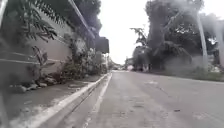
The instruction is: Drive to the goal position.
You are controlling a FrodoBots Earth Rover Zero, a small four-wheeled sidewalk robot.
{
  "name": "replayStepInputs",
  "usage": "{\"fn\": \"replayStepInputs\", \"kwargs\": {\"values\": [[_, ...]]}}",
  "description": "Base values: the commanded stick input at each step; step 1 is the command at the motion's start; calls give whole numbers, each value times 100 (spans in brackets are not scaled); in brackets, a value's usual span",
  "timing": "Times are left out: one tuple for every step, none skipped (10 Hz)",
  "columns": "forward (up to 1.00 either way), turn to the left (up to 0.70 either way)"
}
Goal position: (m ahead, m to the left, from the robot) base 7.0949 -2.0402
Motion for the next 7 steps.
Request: {"fn": "replayStepInputs", "kwargs": {"values": [[70, 0], [70, 0], [70, 0], [70, 0], [70, 0], [70, 0], [70, -3]]}}
